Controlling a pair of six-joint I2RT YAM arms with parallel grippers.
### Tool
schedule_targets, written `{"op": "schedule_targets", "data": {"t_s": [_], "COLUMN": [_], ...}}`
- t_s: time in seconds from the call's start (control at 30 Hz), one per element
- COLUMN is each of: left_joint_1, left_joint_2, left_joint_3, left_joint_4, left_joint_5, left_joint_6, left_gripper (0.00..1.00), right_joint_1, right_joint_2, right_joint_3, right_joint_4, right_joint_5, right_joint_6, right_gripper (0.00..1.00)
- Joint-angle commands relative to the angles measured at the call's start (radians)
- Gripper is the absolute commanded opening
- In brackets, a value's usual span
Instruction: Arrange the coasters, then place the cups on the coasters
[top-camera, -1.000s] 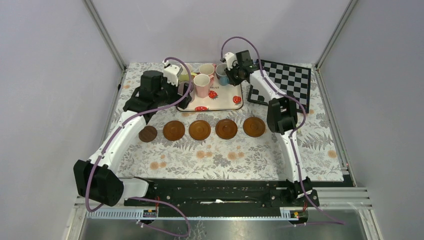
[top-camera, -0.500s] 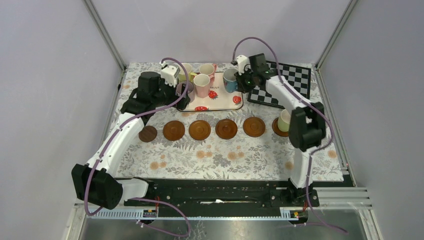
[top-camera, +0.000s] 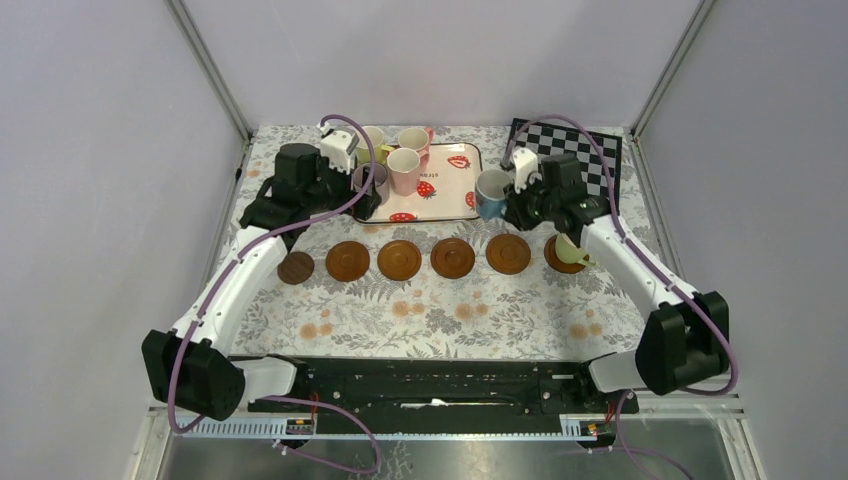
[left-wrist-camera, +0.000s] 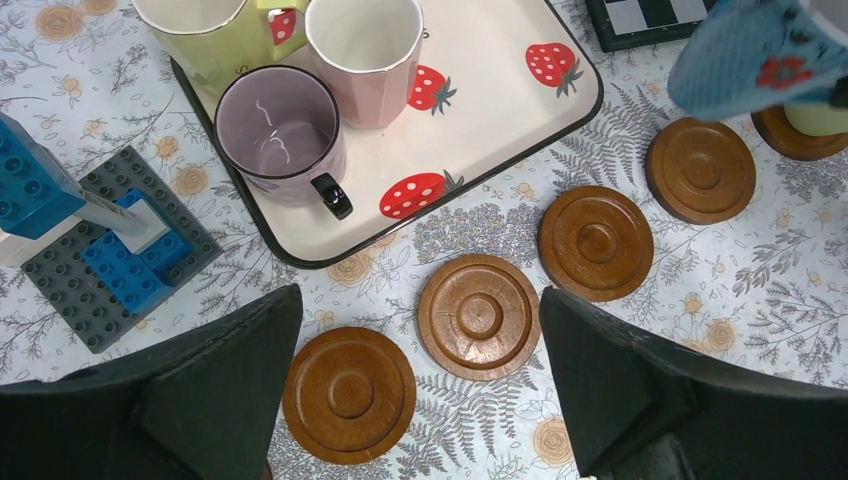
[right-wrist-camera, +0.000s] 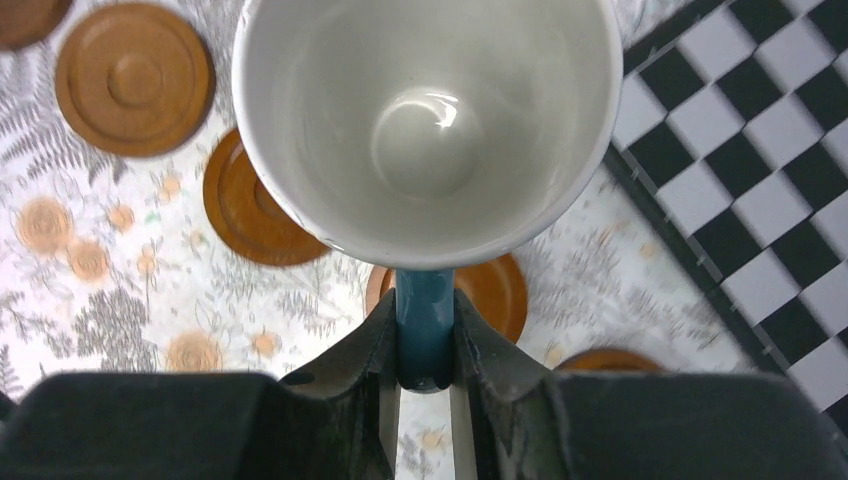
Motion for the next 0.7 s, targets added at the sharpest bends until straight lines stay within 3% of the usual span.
{"op": "schedule_targets", "data": {"t_s": [0.0,0.33,0.67], "left_joint_1": [0.006,0.006,0.007], "left_joint_2": [-0.03,-0.037,-0.043], "left_joint_3": [-0.002,-0.019,-0.02], "left_joint_4": [0.026,0.038,0.039], "left_joint_5": [0.04,0.054,0.066], "left_joint_6": [-0.018,-0.018,-0.018], "left_gripper": [0.99,0.99,0.99], "right_joint_1": [-0.008,-0.012,-0.027], "right_joint_2": [-0.119,-0.243,-0.267], "right_joint_3": [-0.128,-0.342,-0.414], "right_joint_4": [0.133,0.184,0.201], "right_joint_5": [0.026,0.066,0.107], "right_joint_6": [0.034,0.036,0.049], "right_gripper": [0.0,0.0,0.0]}}
